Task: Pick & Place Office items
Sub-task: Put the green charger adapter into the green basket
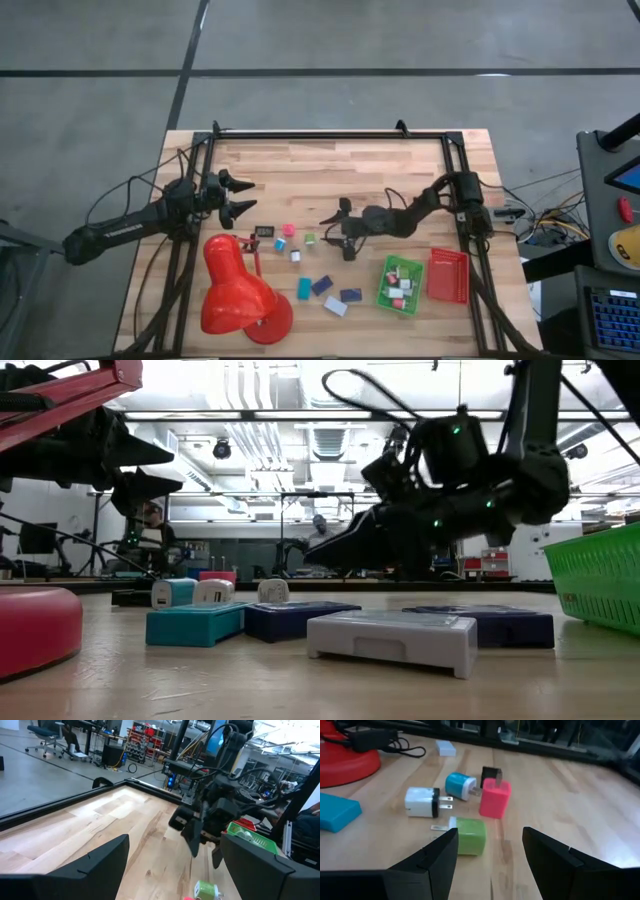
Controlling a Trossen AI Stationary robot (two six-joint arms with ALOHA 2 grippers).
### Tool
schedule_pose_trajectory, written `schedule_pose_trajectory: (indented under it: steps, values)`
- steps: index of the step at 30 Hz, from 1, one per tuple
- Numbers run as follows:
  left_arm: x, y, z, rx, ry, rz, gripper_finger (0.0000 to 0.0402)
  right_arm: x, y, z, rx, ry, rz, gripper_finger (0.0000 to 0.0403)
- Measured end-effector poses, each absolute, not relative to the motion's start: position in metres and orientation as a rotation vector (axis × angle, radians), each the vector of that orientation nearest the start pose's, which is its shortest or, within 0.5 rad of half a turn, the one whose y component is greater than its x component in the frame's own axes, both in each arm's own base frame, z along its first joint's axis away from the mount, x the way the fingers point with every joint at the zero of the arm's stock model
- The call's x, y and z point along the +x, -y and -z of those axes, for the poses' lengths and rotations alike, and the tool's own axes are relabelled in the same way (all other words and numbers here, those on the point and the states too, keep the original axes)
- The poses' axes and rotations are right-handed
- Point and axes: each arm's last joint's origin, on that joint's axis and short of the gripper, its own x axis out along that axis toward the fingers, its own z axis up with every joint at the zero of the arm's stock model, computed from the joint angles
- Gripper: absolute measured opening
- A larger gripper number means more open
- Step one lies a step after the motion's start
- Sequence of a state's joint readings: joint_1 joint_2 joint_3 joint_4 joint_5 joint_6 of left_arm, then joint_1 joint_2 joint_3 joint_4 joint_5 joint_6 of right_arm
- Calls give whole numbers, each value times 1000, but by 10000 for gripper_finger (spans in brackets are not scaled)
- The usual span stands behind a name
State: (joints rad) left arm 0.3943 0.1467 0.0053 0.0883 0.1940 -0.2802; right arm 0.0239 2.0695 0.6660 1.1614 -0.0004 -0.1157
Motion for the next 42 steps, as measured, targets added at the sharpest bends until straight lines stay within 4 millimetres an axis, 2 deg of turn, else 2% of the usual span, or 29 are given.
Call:
schedule_pose_trajectory:
  steps: [7,13,22,36,42]
  values:
    - [100,-36,-162,-295,-22,-206,320,348,-7,-74,-105,-248,-45,219]
    - [100,-36,-162,-295,-22,-206,320,356,-7,-78,-84,-235,-39,219]
    - [100,-35,-162,-295,-23,-206,320,377,-8,-75,-113,-425,-53,219]
    - [100,-35,-162,-295,-23,-206,320,387,-10,-84,-177,-391,-96,219]
    - [100,-36,-162,-295,-23,-206,320,393,-10,-90,-136,-365,-86,219]
